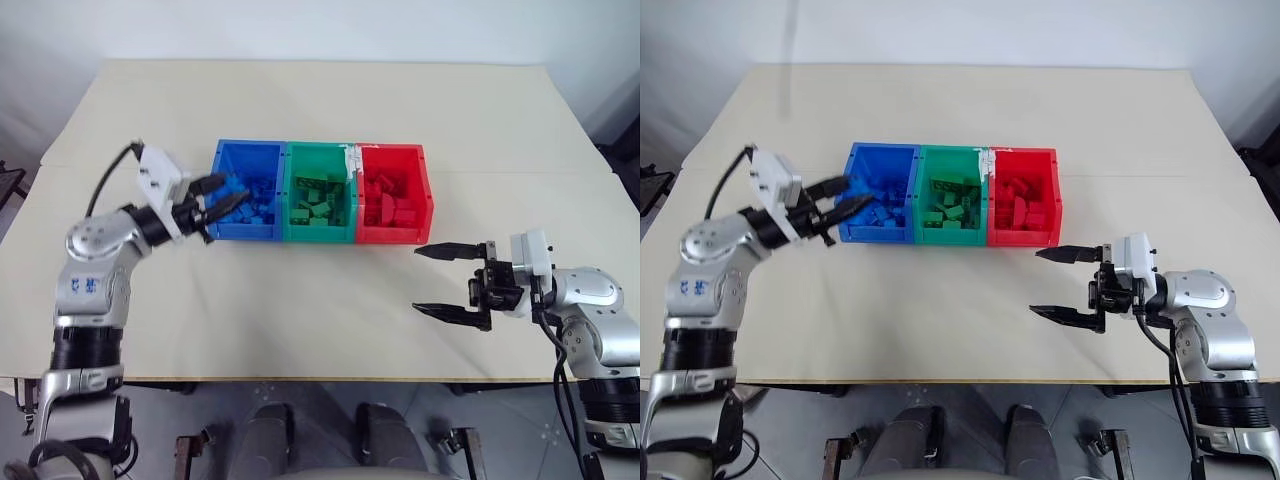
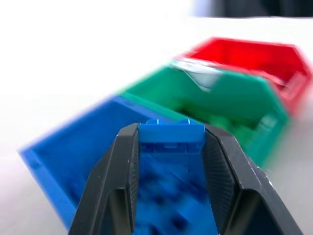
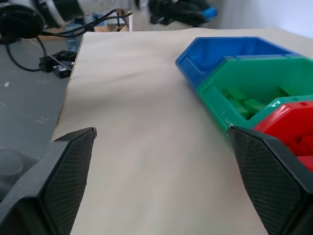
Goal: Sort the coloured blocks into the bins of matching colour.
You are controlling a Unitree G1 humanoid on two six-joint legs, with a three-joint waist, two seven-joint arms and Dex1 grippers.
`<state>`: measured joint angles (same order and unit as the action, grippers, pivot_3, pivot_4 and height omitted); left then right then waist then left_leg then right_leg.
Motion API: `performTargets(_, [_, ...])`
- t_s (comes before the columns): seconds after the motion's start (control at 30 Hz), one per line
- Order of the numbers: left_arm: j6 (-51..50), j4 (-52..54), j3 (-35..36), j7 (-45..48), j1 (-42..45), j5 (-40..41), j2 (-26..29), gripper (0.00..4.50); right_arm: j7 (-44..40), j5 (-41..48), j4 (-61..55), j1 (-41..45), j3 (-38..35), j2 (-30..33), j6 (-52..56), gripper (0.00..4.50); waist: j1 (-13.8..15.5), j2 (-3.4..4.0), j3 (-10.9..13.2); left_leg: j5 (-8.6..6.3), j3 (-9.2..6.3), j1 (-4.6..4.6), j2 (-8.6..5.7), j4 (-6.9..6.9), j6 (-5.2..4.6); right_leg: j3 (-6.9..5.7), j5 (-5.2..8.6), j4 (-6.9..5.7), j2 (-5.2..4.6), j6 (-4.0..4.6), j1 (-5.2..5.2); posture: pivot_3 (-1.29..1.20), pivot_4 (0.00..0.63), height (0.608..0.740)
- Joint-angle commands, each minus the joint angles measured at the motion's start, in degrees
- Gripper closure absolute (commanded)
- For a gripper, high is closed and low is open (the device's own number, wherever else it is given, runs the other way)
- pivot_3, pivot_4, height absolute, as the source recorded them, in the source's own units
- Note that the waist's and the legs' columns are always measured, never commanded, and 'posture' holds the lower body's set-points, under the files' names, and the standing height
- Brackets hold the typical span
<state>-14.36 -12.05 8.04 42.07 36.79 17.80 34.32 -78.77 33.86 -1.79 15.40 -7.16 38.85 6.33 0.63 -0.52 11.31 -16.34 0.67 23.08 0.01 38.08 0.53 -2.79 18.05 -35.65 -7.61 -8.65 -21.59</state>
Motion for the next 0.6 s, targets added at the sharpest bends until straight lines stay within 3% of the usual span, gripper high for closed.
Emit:
performTargets(0.03, [1.0,-5.8,-1.5,-1.4,2.9,-2.9,-0.7,2.01,1.2,1.1,-1.6,0.4,-0.6,-0.8,0.4,0.0,-0.2,0.0,0.0,0.01,0.02,0.01,0.01,-0.01,0.01,0.0,0.0,0.01,0.02,0.0,-0.01,0.0,0.15,0.74])
performTargets(0.27, [5.3,-3.2,0.0,3.3,-2.5,-2.6,2.7,0.02,1.5,1.2,-1.8,-0.8,-0.8,-1.1,0.3,0.0,-0.8,-0.02,0.0,0.01,0.05,0.06,0.03,-0.04,0.0,0.0,0.0,0.11,0.02,0.0,-0.04,0.0,0.15,0.74])
performTargets(0.43, [7.6,5.3,6.7,13.4,-12.8,4.6,8.3,0.02,0.6,1.1,-0.5,-0.5,-0.8,-0.7,0.1,0.0,-0.8,-0.02,0.0,0.0,0.07,0.05,0.11,-0.07,0.02,0.0,0.0,0.12,0.02,0.01,-0.05,0.0,0.15,0.74])
performTargets(0.6, [12.1,6.4,12.1,17.0,-24.9,2.5,15.2,0.02,-1.0,1.2,2.2,1.1,-1.8,-0.7,-1.2,0.0,-0.7,-0.01,0.0,-0.02,0.06,0.0,0.13,-0.08,0.01,0.01,0.01,0.15,-0.02,0.02,-0.02,0.0,0.15,0.74])
